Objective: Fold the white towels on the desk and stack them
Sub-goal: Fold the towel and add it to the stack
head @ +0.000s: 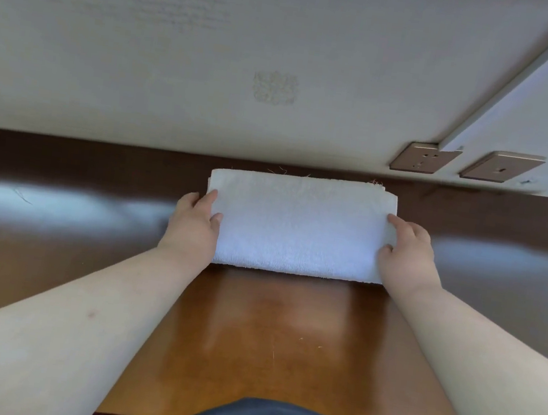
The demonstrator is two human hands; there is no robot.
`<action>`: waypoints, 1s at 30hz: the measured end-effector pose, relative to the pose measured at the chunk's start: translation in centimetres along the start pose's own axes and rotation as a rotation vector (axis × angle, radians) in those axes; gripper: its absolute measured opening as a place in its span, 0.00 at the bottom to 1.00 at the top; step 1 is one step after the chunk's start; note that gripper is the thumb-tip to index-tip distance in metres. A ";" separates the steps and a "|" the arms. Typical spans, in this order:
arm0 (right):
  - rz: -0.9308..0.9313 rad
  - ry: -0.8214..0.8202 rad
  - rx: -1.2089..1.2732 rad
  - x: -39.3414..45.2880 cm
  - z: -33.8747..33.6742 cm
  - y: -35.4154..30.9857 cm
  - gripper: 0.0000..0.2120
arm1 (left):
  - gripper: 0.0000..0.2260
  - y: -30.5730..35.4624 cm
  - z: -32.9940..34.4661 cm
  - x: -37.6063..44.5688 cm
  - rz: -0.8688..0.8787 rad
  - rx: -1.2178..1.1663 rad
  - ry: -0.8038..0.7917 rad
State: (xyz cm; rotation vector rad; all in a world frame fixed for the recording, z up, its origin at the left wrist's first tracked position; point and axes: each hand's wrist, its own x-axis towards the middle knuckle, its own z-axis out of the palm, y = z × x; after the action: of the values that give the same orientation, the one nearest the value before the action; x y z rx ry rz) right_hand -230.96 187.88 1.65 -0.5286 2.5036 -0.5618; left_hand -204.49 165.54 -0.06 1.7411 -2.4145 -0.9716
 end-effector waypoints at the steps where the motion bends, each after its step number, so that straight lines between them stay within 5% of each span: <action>1: -0.006 0.037 -0.043 -0.2 0.1 -0.3 0.34 | 0.24 0.5 -0.1 -0.3 0.047 0.107 0.057; 3: -0.161 0.138 -0.158 -0.8 0.8 -1.8 0.33 | 0.25 2.3 0.2 -0.6 0.299 0.272 0.071; 6: -0.410 0.079 -0.345 -1.0 2.9 -4.0 0.28 | 0.24 5.0 1.6 -0.7 0.587 0.510 -0.193; 9: -0.296 -0.095 -0.522 -0.2 4.8 -3.5 0.31 | 0.25 5.4 2.6 0.2 0.590 0.655 -0.362; 14: -0.227 -0.100 -0.518 0.2 5.4 -2.2 0.40 | 0.28 3.1 2.4 1.5 0.696 0.676 -0.371; 21: -0.237 -0.152 -0.609 0.4 4.2 -2.3 0.44 | 0.37 1.8 2.0 1.5 0.582 0.703 -0.291; 25: -0.249 -0.196 -0.647 -0.4 2.9 -4.1 0.44 | 0.39 2.0 -0.2 0.1 0.506 0.719 -0.385; 30: -0.613 -0.177 -0.594 -3.3 1.2 -12.9 0.42 | 0.31 2.1 -7.6 -3.5 0.332 0.375 -0.192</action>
State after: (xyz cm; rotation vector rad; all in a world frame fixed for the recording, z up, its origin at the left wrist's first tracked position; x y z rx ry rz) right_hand -224.39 178.24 8.27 -1.5212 2.2883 0.0496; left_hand -202.31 165.33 8.25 1.2983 -3.0417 -0.7097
